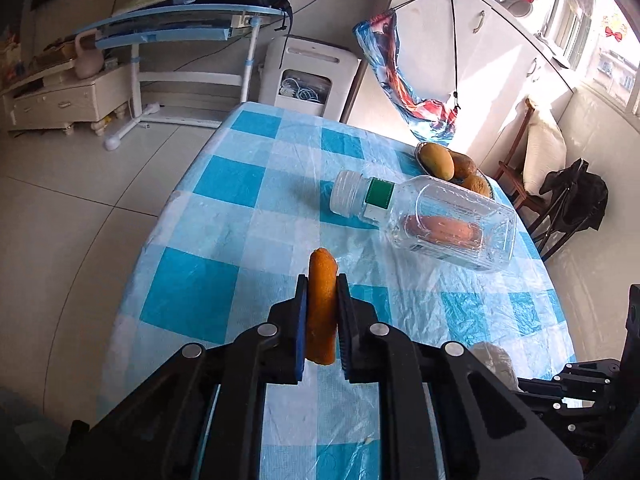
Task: Collect trash
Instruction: 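Lift the tissue with the right tool while the left tool grasps the small orange peel, then carry the tissue and peel over the yellow bucket and open both tools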
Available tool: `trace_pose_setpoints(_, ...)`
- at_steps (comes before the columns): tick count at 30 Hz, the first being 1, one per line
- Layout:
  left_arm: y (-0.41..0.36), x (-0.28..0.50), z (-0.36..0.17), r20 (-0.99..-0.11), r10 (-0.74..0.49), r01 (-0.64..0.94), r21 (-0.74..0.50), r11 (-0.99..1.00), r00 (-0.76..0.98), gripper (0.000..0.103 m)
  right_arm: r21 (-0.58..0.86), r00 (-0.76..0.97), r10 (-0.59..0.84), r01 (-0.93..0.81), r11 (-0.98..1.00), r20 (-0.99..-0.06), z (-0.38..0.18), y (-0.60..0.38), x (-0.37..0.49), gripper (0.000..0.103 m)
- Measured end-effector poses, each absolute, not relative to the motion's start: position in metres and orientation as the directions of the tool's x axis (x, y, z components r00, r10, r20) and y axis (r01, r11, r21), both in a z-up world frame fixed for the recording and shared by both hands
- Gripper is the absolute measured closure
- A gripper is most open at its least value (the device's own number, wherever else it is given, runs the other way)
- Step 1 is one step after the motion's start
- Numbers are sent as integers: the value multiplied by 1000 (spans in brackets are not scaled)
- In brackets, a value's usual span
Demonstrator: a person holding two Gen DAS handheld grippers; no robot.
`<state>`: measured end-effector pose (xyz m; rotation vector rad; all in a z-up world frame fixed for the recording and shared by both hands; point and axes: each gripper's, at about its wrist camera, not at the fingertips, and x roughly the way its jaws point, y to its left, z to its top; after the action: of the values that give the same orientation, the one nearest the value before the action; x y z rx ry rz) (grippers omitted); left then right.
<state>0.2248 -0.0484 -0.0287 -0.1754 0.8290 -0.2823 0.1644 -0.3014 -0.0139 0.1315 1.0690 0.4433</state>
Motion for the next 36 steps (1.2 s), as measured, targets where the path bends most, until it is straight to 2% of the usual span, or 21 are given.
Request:
trace_pose_setpoints(11, -28, 104, -11, -677, -316, 197, -248, 948, 665, 90, 387, 391, 497, -330, 861, -774, -3, -281, 88, 89)
trace_pose_setpoints(19, -23, 38, -11, -680, -313, 208, -234, 950, 663, 90, 332, 226, 468, -455, 826, -854, -32, -240, 18, 87)
trace_pose_setpoints(26, -24, -2, -17, -690, -327, 221, -241, 945, 646, 90, 252, 93, 351, -530, 810, -932, -69, -212, -15, 87)
trace_pose_setpoints(29, -27, -16, -21, -695, -332, 226, -243, 943, 638, 90, 207, 98, 302, -530, 823, -948, -75, -209, -15, 65)
trace_pose_setpoints(31, -30, -24, -23, -700, -334, 230, -243, 942, 631, 90, 207, 122, 306, -505, 838, -944, -71, -214, -13, 64)
trace_pose_setpoints(33, -34, -32, -26, -704, -337, 236, -241, 942, 625, 90, 214, 165, 322, -465, 859, -932, -64, -223, -13, 54)
trace_pose_setpoints(36, -40, -42, -31, -714, -338, 250, -230, 941, 613, 90, 231, 256, 347, -391, 891, -902, -50, -240, -9, 50)
